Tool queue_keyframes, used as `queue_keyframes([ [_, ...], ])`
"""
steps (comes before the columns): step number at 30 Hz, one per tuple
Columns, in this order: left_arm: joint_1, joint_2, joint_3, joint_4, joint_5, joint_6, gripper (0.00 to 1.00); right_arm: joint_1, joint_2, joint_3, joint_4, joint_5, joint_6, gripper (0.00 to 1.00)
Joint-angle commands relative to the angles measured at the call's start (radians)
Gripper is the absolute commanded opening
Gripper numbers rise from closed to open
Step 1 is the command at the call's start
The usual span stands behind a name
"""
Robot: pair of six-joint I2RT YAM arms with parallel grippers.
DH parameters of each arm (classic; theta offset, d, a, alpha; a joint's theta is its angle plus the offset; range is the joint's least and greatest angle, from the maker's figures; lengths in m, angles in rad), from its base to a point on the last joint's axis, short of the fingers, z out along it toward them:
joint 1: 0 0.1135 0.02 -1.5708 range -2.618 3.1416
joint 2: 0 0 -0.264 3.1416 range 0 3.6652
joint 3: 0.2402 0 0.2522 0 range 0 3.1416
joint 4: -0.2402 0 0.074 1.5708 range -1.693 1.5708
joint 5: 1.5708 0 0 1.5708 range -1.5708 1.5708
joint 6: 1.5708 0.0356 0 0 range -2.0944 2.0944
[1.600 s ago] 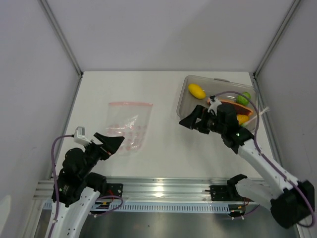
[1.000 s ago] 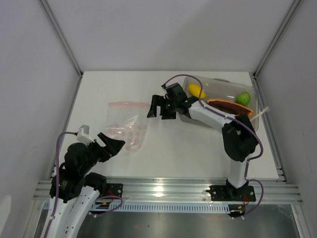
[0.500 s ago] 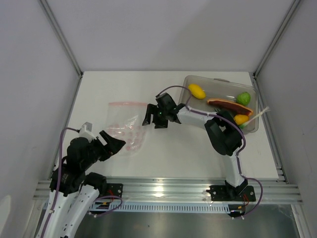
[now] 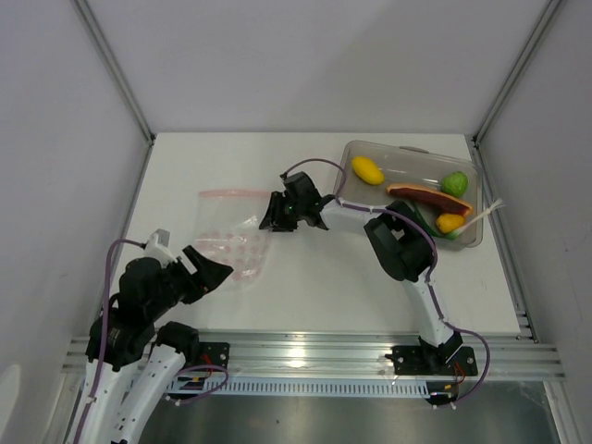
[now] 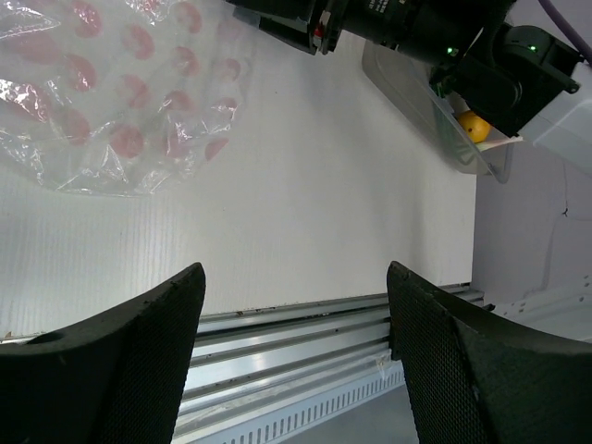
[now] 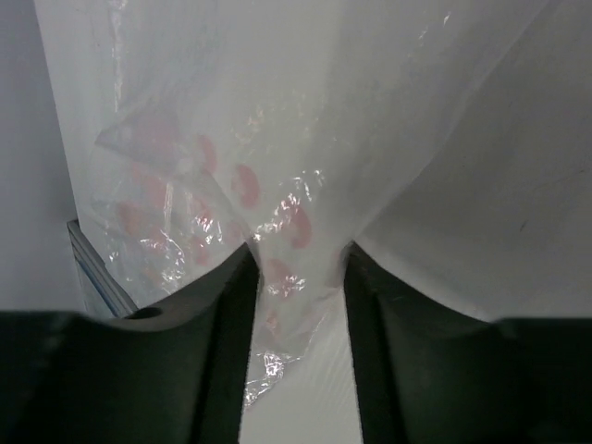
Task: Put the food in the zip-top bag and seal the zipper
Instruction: Pick up the zipper food storage bag at the center of the board.
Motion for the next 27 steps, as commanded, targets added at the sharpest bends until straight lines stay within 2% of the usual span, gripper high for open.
queue_keyframes([
  [1,0.008,-0.009,0.061,-0.025,0.01,0.007,0.81,-0.006,0.015,0.025,0.092,-0.022,-0.004,0.4],
  [3,0.008,-0.009,0.064,-0.034,0.005,0.007,0.8,-0.007,0.016,0.024,0.112,-0.03,-0.028,0.29],
  [4,0.008,-0.006,0.067,-0.036,0.005,0.005,0.79,-0.009,0.016,0.022,0.12,-0.039,-0.038,0.17],
  [7,0.008,0.006,0.075,-0.047,0.002,-0.007,0.75,-0.015,0.01,0.018,0.14,-0.059,-0.087,0.0],
  [14,0.008,0.078,0.142,-0.062,0.016,-0.057,0.78,-0.014,-0.103,-0.044,0.119,-0.029,-0.258,0.0],
  [22,0.01,0.265,0.272,-0.056,0.071,-0.204,0.8,0.052,-0.424,-0.232,0.052,0.146,-0.559,0.0],
  [27,0.042,0.399,0.277,0.014,0.242,-0.323,0.8,0.17,-0.611,-0.361,0.052,0.313,-0.761,0.0],
])
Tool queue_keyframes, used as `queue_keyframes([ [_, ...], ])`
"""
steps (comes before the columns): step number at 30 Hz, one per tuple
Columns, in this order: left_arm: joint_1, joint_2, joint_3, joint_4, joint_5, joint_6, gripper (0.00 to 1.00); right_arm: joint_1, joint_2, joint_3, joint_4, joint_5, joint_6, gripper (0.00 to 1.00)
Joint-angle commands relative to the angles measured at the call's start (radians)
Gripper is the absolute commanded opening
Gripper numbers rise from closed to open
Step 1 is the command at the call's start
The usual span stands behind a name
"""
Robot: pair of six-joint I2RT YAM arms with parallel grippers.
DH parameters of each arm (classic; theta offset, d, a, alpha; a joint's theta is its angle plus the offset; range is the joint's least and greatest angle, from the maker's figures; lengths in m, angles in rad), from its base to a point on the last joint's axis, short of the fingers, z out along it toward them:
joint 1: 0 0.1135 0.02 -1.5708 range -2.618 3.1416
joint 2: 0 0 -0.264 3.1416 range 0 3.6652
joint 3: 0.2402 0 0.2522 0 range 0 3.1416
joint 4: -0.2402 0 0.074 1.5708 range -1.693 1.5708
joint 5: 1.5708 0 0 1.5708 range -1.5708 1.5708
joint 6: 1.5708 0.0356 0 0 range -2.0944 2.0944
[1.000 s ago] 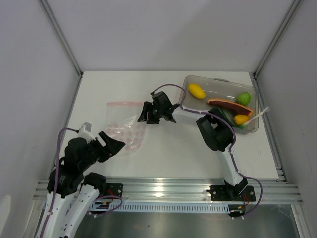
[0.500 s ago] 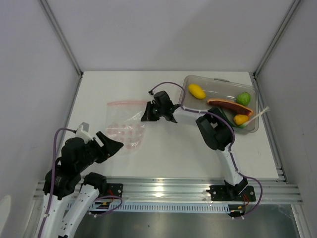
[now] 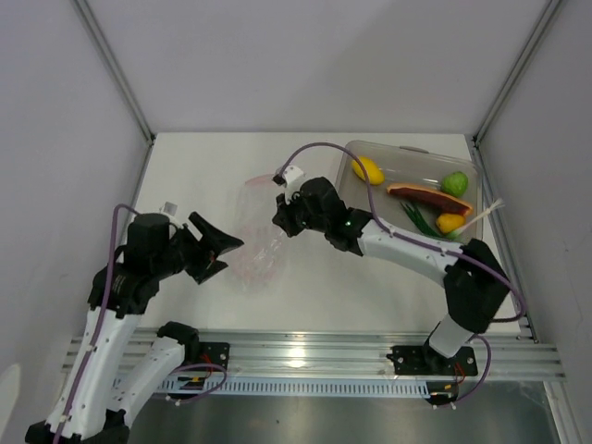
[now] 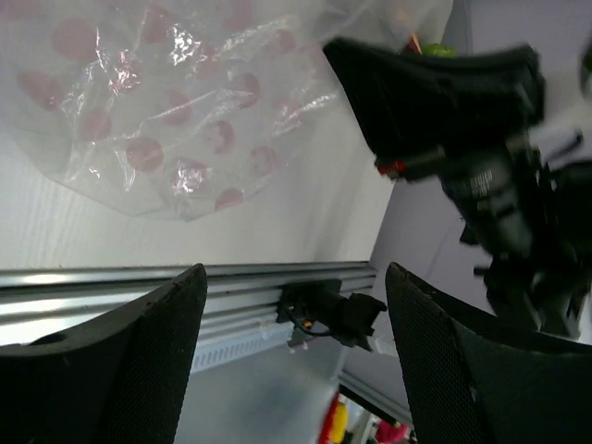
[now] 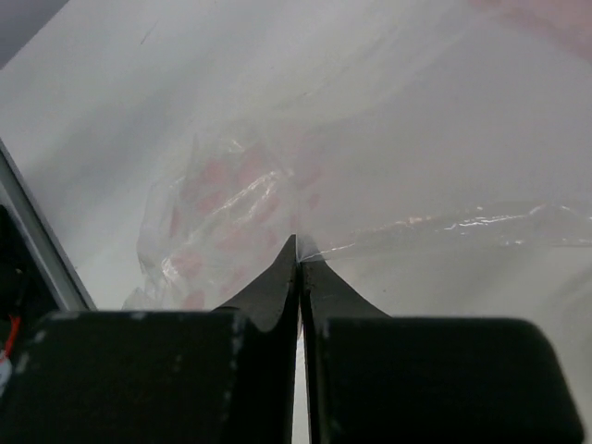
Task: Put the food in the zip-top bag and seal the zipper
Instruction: Pick up the zipper food storage bag at the center of the board.
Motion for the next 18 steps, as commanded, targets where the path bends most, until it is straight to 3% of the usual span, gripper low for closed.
queue_keyframes([
  [1,0.031,0.109,0.028,0.068,0.157,-0.132,0.8,0.08,-0.138,-0.086,0.009,0.192,-0.206,0.0],
  [8,0.062,0.214,0.084,0.131,0.223,-0.206,0.81,0.194,-0.357,-0.225,0.009,0.3,-0.328,0.0],
  [18,0.068,0.234,0.068,0.136,0.237,-0.315,0.81,0.335,-0.546,-0.373,-0.007,0.427,-0.435,0.0],
])
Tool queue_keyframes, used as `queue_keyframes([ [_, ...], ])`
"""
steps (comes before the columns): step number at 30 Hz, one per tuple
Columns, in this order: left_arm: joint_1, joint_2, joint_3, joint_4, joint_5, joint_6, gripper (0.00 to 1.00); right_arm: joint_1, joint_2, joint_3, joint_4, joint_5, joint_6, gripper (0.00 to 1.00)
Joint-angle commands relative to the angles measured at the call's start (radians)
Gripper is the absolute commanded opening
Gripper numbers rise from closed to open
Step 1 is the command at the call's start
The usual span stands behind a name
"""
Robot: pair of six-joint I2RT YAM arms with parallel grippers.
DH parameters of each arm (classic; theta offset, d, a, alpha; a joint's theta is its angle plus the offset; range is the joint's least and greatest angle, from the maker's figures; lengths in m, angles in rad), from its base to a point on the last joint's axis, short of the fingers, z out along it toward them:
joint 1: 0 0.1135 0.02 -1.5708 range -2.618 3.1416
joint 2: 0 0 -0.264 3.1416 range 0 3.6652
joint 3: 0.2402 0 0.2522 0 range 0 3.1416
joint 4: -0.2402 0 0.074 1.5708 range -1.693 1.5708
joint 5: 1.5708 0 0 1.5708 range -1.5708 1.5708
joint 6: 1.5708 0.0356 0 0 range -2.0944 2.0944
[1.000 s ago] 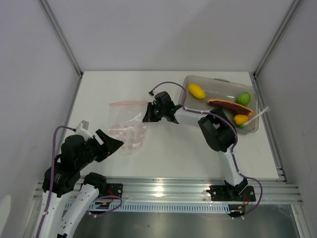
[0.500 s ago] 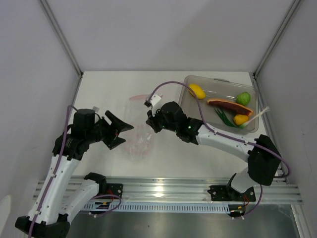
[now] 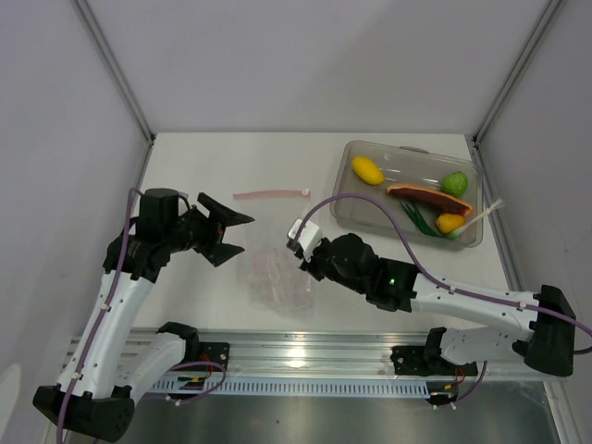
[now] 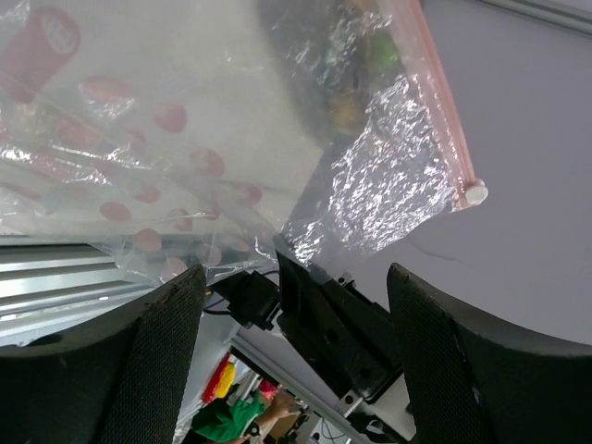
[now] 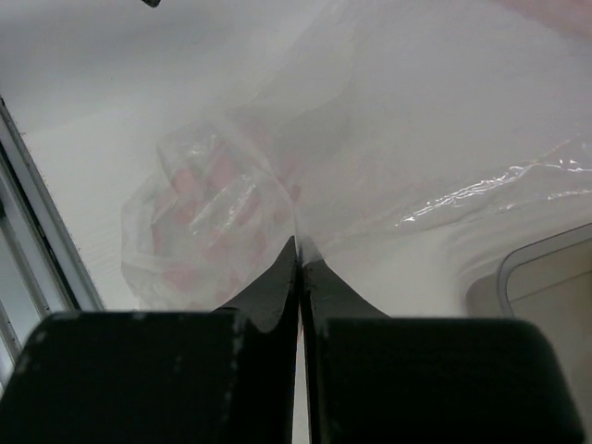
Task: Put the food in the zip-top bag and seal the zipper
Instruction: Pick up the zipper food storage bag at the center of the board.
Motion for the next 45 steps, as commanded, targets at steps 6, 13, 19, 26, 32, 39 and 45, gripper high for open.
queue_keyframes([
  [6,0.013,0.04,0.015,-0.015,0.048,-0.096,0.81,0.173,-0.058,-0.089,0.089,0.234,-0.144,0.0],
  [13,0.017,0.053,-0.011,-0.029,0.033,-0.119,0.81,0.249,-0.046,-0.107,0.117,0.311,-0.169,0.0],
  [19,0.025,0.104,-0.008,-0.016,0.048,-0.121,0.82,0.3,-0.055,-0.115,0.12,0.357,-0.198,0.0],
  [26,0.026,0.211,0.058,-0.032,0.079,-0.13,0.82,0.341,-0.058,-0.09,0.1,0.386,-0.242,0.0],
  [32,0.026,0.32,0.149,-0.087,0.097,-0.112,0.82,0.361,-0.038,-0.069,0.085,0.403,-0.262,0.0],
  [39,0.028,0.354,0.169,-0.075,0.078,-0.129,0.82,0.377,-0.023,-0.064,0.08,0.409,-0.273,0.0],
  [45,0.026,0.405,0.195,-0.11,0.064,-0.101,0.82,0.386,-0.024,-0.057,0.077,0.412,-0.282,0.0],
])
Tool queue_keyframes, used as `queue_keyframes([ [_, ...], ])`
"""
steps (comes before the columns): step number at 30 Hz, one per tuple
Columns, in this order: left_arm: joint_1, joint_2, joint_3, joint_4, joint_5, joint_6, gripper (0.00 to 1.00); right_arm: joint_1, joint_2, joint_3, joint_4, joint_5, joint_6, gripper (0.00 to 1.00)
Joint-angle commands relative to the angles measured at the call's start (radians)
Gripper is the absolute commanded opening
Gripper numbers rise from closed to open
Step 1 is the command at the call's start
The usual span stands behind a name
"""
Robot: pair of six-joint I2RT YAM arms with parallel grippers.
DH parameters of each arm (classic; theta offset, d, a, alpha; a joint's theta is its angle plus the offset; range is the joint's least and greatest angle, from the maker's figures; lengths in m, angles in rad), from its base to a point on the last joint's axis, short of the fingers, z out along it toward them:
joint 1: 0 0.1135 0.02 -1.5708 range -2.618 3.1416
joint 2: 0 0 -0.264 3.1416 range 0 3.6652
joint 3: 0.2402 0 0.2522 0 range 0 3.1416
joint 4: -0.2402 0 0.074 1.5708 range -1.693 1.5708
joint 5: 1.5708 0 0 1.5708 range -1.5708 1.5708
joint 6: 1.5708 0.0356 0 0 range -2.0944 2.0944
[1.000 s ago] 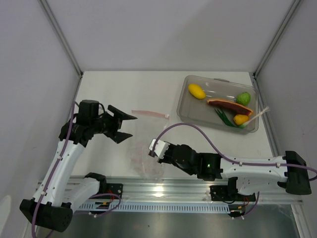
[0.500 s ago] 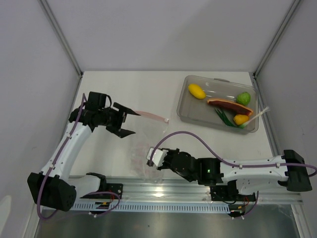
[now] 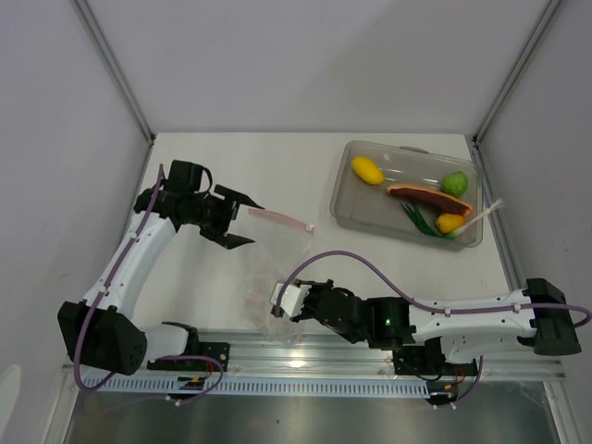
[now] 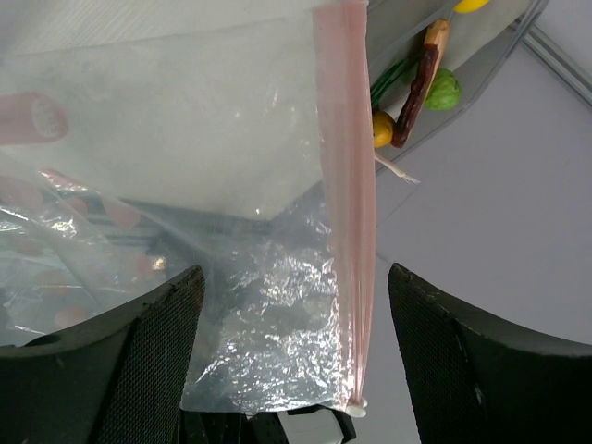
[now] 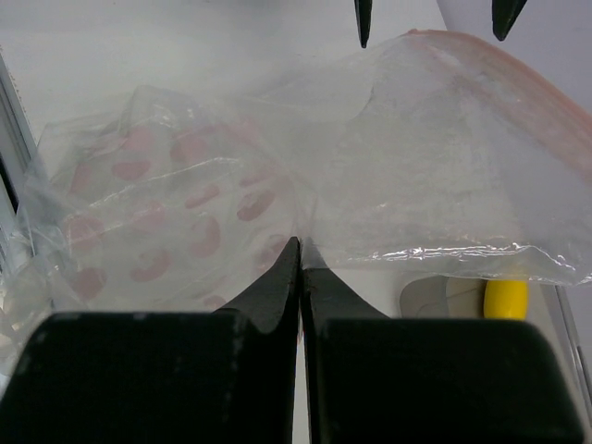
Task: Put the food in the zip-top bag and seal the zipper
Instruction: Pick up the zipper food storage bag at the center of the board.
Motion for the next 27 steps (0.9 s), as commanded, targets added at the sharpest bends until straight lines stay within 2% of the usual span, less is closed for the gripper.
queue_keyframes([
  [1,0.008,0.031,0.054,-0.034,0.01,0.013,0.82,0.012,0.002,0.049,0.02,0.025,-0.02,0.0],
  [9,-0.002,0.116,0.167,-0.104,0.016,0.065,0.82,0.026,0.022,0.067,0.009,0.025,-0.044,0.0],
  [13,-0.007,0.12,0.161,-0.11,0.022,0.083,0.79,0.027,0.025,0.075,0.008,0.031,-0.052,0.0],
  [21,-0.033,0.12,0.133,-0.083,0.022,0.099,0.67,0.029,0.028,0.075,0.011,0.034,-0.057,0.0],
  [27,-0.064,0.122,0.095,-0.032,0.033,0.112,0.51,0.029,0.025,0.075,0.013,0.043,-0.061,0.0],
])
